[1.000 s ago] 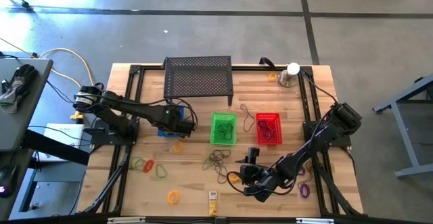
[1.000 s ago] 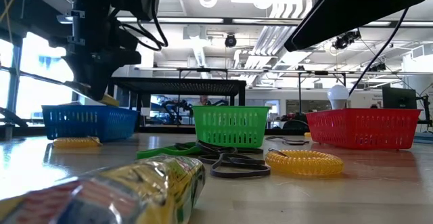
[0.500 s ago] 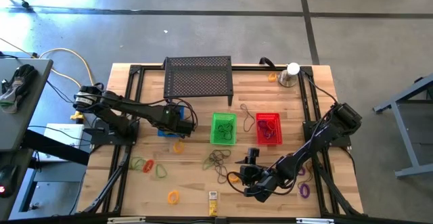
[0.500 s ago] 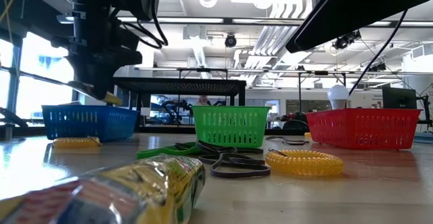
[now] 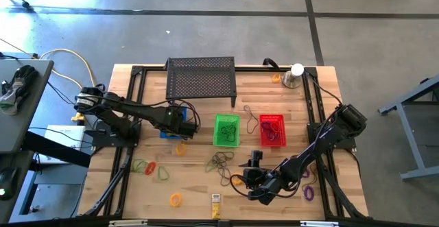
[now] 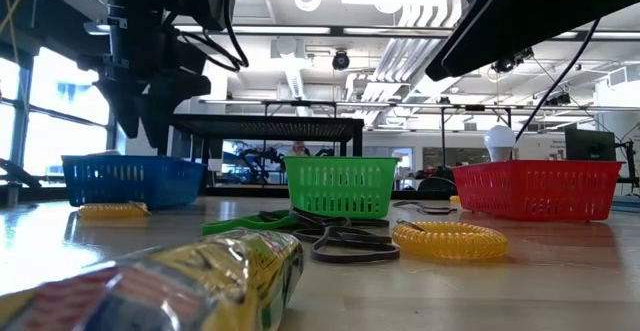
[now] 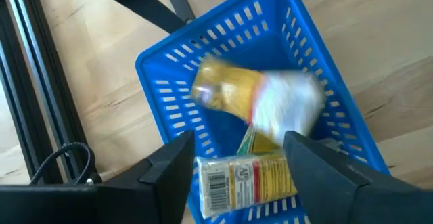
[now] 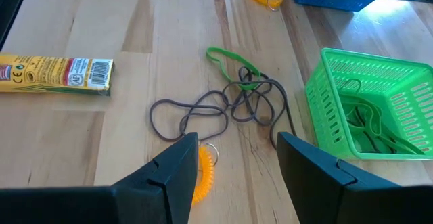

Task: Pick & Place Office Desk Supplies
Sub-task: Put the green rubber band into the green bin

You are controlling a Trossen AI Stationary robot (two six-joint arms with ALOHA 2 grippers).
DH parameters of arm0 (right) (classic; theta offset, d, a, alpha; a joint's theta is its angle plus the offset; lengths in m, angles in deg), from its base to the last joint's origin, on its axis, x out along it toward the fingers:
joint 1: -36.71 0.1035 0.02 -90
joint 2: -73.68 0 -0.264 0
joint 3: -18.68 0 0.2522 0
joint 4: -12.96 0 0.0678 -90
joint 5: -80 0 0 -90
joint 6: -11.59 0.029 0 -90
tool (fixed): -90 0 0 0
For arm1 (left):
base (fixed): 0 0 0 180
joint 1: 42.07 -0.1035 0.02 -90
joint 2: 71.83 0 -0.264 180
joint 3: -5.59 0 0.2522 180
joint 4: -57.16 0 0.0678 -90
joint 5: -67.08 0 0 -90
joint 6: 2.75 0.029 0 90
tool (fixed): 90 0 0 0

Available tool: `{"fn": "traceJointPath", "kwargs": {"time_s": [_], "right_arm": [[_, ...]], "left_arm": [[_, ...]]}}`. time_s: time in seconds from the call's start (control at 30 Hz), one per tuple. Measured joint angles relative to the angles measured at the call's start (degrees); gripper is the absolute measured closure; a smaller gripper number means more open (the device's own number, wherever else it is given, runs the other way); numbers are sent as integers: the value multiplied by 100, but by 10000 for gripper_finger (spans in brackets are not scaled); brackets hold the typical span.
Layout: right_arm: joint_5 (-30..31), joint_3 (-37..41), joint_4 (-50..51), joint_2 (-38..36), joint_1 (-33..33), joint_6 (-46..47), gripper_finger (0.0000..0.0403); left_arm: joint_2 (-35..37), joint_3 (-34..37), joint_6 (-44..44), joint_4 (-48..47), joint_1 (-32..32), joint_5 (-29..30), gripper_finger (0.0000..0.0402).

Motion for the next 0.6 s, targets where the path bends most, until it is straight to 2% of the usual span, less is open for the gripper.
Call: {"fn": "traceJointPath", "kwargs": {"time_s": [0.1, 0.37, 0.5, 0.6], "right_arm": [[0, 0, 0, 0, 0, -2, 213], [-9, 2, -14, 0, 0, -2, 213], [-11, 0, -40, 0, 0, -2, 213], [-13, 0, -29, 0, 0, -4, 213]], "left_arm": [[10, -2, 80, -4, 0, 49, 167], [565, -358, 500, -26, 163, -178, 164], [808, -389, 974, 416, 727, 155, 164], [824, -389, 1286, 680, 1358, 164, 164]]}}
